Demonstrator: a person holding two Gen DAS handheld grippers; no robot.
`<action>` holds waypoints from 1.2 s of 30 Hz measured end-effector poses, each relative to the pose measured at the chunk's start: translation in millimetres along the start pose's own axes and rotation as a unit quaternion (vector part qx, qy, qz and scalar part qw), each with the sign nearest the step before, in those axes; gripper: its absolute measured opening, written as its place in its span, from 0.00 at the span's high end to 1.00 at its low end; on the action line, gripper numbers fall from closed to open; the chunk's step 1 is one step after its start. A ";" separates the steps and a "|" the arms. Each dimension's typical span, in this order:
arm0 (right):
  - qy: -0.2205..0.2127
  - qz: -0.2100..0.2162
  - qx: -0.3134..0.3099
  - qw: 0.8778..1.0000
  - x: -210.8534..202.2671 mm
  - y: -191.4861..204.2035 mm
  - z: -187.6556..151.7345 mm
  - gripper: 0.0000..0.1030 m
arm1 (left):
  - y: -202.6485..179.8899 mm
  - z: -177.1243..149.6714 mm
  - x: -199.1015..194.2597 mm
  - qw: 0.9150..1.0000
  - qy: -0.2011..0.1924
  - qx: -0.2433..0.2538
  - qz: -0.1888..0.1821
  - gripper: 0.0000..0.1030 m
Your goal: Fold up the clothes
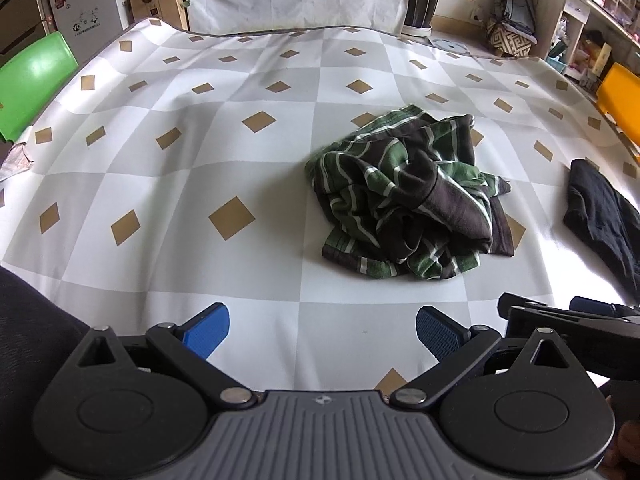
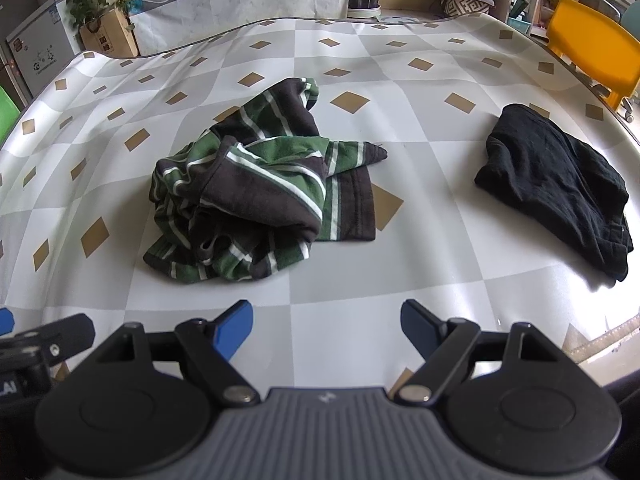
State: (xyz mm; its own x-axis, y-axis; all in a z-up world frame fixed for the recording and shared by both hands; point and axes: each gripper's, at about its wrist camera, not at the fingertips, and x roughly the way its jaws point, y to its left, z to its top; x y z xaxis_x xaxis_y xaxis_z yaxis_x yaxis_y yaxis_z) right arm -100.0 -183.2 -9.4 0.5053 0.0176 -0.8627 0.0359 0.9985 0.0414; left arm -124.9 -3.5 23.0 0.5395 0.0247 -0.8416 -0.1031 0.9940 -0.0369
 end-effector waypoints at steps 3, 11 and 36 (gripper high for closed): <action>0.000 0.001 0.003 1.000 0.6 -0.7 0.0 0.22 | -3.3 -0.2 -4.6 1.000 -0.002 0.003 0.003 0.03; 0.001 -0.001 0.013 1.000 1.3 -4.4 0.6 0.22 | -11.9 1.9 -19.5 1.000 -0.012 0.014 0.012 0.03; 0.004 -0.001 0.012 1.000 2.6 -3.5 1.0 0.22 | -21.3 11.0 -55.4 0.998 -0.058 0.029 0.026 0.03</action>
State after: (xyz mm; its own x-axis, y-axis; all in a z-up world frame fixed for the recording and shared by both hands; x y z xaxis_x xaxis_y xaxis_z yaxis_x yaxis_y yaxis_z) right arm -98.0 -186.8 -11.3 0.4992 0.0168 -0.8663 0.0580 0.9969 0.0528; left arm -143.4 -24.9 76.3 0.6284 0.0861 -0.7731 -0.0876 0.9954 0.0397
